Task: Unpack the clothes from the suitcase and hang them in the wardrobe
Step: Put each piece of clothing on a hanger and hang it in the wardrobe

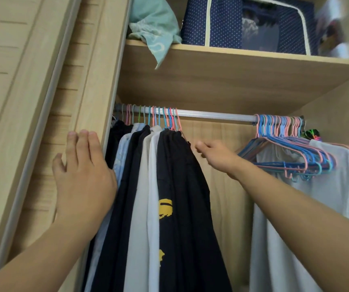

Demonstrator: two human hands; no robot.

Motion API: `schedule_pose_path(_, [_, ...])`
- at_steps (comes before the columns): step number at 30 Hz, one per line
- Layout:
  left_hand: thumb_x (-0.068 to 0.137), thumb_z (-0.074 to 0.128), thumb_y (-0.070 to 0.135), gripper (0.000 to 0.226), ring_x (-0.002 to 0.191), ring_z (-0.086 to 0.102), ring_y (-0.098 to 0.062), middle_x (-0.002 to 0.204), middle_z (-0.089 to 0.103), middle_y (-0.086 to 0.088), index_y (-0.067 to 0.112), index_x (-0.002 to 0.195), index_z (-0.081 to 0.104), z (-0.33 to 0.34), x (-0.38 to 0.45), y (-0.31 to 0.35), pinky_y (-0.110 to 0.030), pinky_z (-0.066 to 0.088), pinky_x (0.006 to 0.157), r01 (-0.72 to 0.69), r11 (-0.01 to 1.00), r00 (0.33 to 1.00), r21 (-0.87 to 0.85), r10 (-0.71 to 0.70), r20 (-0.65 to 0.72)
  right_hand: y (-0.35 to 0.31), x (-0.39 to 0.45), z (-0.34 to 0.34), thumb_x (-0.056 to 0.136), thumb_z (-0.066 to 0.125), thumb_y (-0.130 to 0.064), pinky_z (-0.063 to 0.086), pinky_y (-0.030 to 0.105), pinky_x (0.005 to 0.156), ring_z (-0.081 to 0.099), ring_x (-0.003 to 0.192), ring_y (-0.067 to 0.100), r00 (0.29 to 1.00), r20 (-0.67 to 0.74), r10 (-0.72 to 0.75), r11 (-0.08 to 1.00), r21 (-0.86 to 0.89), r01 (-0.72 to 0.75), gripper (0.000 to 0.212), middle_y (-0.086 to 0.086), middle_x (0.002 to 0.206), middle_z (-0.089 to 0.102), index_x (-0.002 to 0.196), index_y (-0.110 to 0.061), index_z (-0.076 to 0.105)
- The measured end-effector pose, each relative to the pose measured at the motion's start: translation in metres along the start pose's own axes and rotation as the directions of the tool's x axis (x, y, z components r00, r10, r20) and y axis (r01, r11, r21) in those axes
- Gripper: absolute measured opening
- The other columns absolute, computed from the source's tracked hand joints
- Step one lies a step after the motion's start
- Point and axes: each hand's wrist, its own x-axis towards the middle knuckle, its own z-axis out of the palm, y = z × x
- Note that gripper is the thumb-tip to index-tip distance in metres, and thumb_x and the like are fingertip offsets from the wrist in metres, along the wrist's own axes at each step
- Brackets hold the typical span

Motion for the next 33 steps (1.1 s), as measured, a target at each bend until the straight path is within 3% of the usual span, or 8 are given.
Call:
schedule_pose_path(1, [0.090, 0.033, 0.017, 0.069, 0.150, 0.020, -0.045, 0.156, 0.029, -0.031, -0.008, 0.153, 0.020, -0.001, 0.000, 0.000, -0.066, 0.032, 0.106, -0.004, 1.000, 1.000, 0.009, 0.003, 0.011, 0.019, 0.001, -0.014, 0.101, 0.047, -0.027, 0.049, 0.035, 0.081, 0.062, 0.103, 0.030, 0.986, -0.160, -0.046, 0.929, -0.369, -0.017, 0.028, 0.011, 0.105, 0.068, 0.108, -0.009, 0.067])
schedule_pose_path(3, [0.090, 0.034, 0.017, 0.070, 0.151, 0.018, -0.045, 0.156, 0.027, -0.031, -0.009, 0.153, 0.017, -0.002, 0.001, 0.000, -0.066, 0.031, 0.106, -0.008, 1.000, 0.999, 0.029, 0.007, 0.032, 0.051, -0.005, -0.047, 0.094, 0.051, -0.021, 0.048, 0.040, 0.091, 0.055, 0.110, 0.033, 0.940, -0.312, -0.141, 0.502, -0.841, -0.203, 0.023, 0.012, 0.112, 0.065, 0.110, -0.013, 0.065])
schedule_pose_path(5, [0.090, 0.034, 0.017, 0.070, 0.151, 0.017, -0.045, 0.156, 0.026, -0.031, -0.009, 0.153, 0.015, -0.004, 0.000, 0.001, -0.067, 0.031, 0.106, -0.004, 0.999, 0.999, 0.037, 0.002, 0.048, 0.075, -0.012, -0.078, 0.093, 0.048, -0.024, 0.041, 0.043, 0.098, 0.045, 0.118, 0.031, 0.915, -0.386, -0.118, 0.198, -0.912, -0.359, 0.030, 0.009, 0.121, 0.057, 0.119, -0.016, 0.062])
schedule_pose_path(8, [0.092, 0.032, 0.017, 0.069, 0.151, 0.017, -0.044, 0.156, 0.026, -0.031, -0.009, 0.153, 0.014, -0.005, 0.001, 0.004, -0.066, 0.031, 0.106, 0.000, 0.999, 0.998, 0.035, -0.003, 0.059, 0.091, -0.020, -0.107, 0.096, 0.047, -0.024, 0.043, 0.042, 0.096, 0.045, 0.118, 0.028, 0.885, -0.459, -0.078, 0.049, -0.888, -0.457, 0.034, 0.007, 0.123, 0.054, 0.125, -0.020, 0.062])
schedule_pose_path(18, [0.088, 0.036, 0.015, 0.070, 0.150, 0.020, -0.046, 0.154, 0.030, -0.033, -0.009, 0.152, 0.019, -0.009, 0.000, 0.005, -0.068, 0.032, 0.104, 0.005, 1.000, 0.998, -0.014, -0.004, 0.058, 0.093, -0.014, -0.108, 0.095, 0.052, -0.026, 0.038, 0.051, 0.105, 0.050, 0.124, 0.032, 0.894, -0.448, 0.030, 0.051, -0.892, -0.449, 0.038, 0.011, 0.131, 0.056, 0.131, -0.018, 0.059])
schedule_pose_path(28, [0.090, 0.023, 0.018, 0.067, 0.149, 0.022, -0.045, 0.153, 0.032, -0.031, -0.008, 0.152, 0.022, -0.009, -0.001, 0.008, -0.066, 0.034, 0.103, 0.010, 1.000, 0.999, -0.006, -0.010, 0.036, 0.109, -0.015, -0.119, 0.094, 0.054, -0.029, 0.041, 0.041, 0.097, 0.051, 0.117, 0.026, 0.896, -0.441, -0.052, -0.068, -0.893, -0.444, 0.037, 0.006, 0.125, 0.060, 0.128, -0.018, 0.058])
schedule_pose_path(31, [0.089, 0.031, 0.015, 0.067, 0.150, 0.021, -0.044, 0.153, 0.031, -0.031, -0.008, 0.152, 0.021, -0.009, -0.001, 0.007, -0.066, 0.033, 0.104, 0.010, 1.000, 0.999, -0.002, -0.010, 0.037, 0.108, -0.013, -0.116, 0.089, 0.062, -0.032, 0.045, 0.040, 0.096, 0.055, 0.117, 0.030, 0.893, -0.447, -0.050, 0.055, -0.894, -0.445, 0.042, 0.010, 0.123, 0.064, 0.125, -0.011, 0.055])
schedule_pose_path(33, [0.088, 0.033, 0.016, 0.069, 0.150, 0.021, -0.043, 0.154, 0.031, -0.030, -0.007, 0.152, 0.021, -0.008, -0.001, 0.007, -0.065, 0.033, 0.105, 0.013, 1.000, 0.999, 0.000, -0.013, 0.040, 0.106, -0.011, -0.111, 0.090, 0.059, -0.021, 0.050, 0.041, 0.088, 0.062, 0.110, 0.037, 0.881, -0.470, -0.050, 0.329, -0.841, -0.430, 0.031, 0.017, 0.116, 0.066, 0.115, -0.005, 0.052])
